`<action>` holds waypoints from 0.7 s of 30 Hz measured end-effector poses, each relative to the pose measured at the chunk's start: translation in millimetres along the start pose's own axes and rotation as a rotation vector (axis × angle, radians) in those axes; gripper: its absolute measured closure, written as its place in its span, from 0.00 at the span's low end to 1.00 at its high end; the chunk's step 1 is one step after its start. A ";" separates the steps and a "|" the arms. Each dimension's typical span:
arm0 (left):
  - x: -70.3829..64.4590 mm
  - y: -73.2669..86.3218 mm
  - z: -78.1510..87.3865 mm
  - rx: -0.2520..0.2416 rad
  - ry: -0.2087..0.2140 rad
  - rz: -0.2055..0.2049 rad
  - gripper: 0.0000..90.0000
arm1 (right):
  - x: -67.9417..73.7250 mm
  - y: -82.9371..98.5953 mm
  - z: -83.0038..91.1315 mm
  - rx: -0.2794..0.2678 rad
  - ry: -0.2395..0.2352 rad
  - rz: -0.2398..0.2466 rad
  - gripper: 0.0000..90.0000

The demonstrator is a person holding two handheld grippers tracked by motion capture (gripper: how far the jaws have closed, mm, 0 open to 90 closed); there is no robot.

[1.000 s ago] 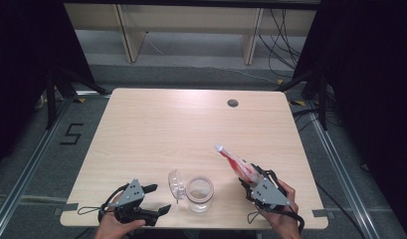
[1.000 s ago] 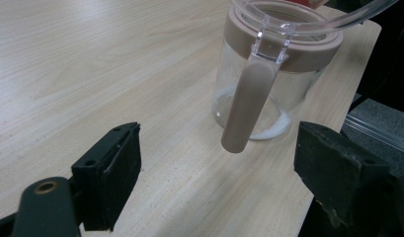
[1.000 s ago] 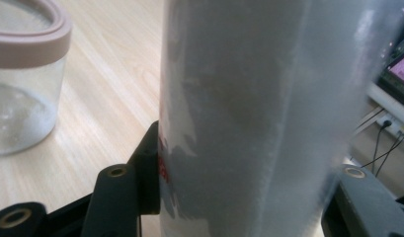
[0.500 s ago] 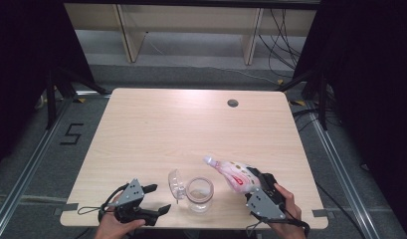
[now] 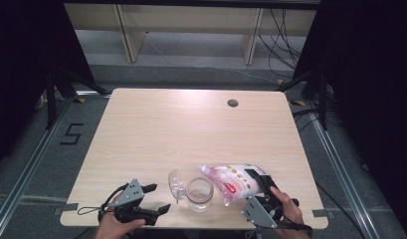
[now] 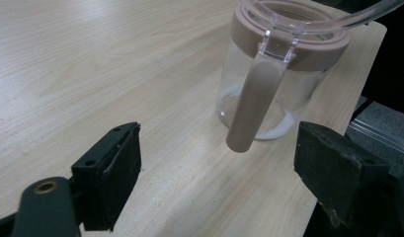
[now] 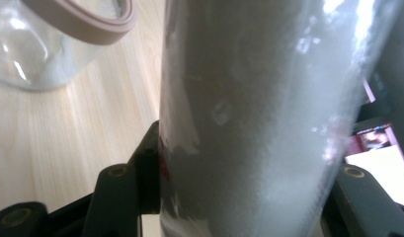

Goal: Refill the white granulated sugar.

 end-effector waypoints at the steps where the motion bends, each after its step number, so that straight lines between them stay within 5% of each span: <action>1: -0.4 -0.1 -0.2 -0.002 0.002 0.004 0.20 | -0.8 -1.0 1.2 0.001 0.000 0.017 0.52; 4: -0.7 0.1 -0.3 -0.003 0.002 0.004 0.20 | -1.8 -1.9 3.6 0.010 0.016 0.083 0.52; 5: -0.7 0.2 -0.4 -0.002 0.001 0.006 0.20 | -3.5 -2.7 3.9 0.013 0.024 0.144 0.52; 7: -0.7 0.3 -0.3 0.001 -0.004 0.006 0.20 | 1.3 -1.3 4.8 0.025 0.007 0.112 0.52; 10: -0.8 0.5 -0.4 0.002 -0.003 0.004 0.20 | 3.3 -1.0 5.5 0.036 0.015 0.163 0.52; 11: -0.7 0.7 -0.5 0.003 -0.003 0.003 0.20 | 0.5 -3.4 4.8 0.033 0.024 0.239 0.52; 13: -1.0 0.6 -1.2 -0.002 0.005 0.006 0.20 | 5.3 -0.8 4.9 0.059 0.017 0.227 0.52; 15: -0.9 0.7 -0.4 0.002 -0.003 0.004 0.20 | 7.3 -0.5 3.6 0.062 0.022 0.276 0.52; 16: -0.8 0.6 -0.3 0.002 -0.004 0.004 0.20 | 3.0 -4.5 2.1 0.055 0.029 0.398 0.53; 20: -0.7 0.8 -0.4 0.004 -0.003 0.003 0.20 | 6.2 -2.8 2.1 0.063 0.024 0.385 0.53; 21: -0.8 0.9 -0.5 0.004 -0.003 0.003 0.20 | 8.2 -1.0 2.7 0.072 0.027 0.349 0.53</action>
Point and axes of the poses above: each handheld gripper's, and its own axes: z roughly backward along the jaws, y roughly out of its underside, x roughly to its left, the point moved 9 cm from there along -z, roughly forward along the jaws, and after that the axes turned 2 degrees about y, right-handed, at the moved point
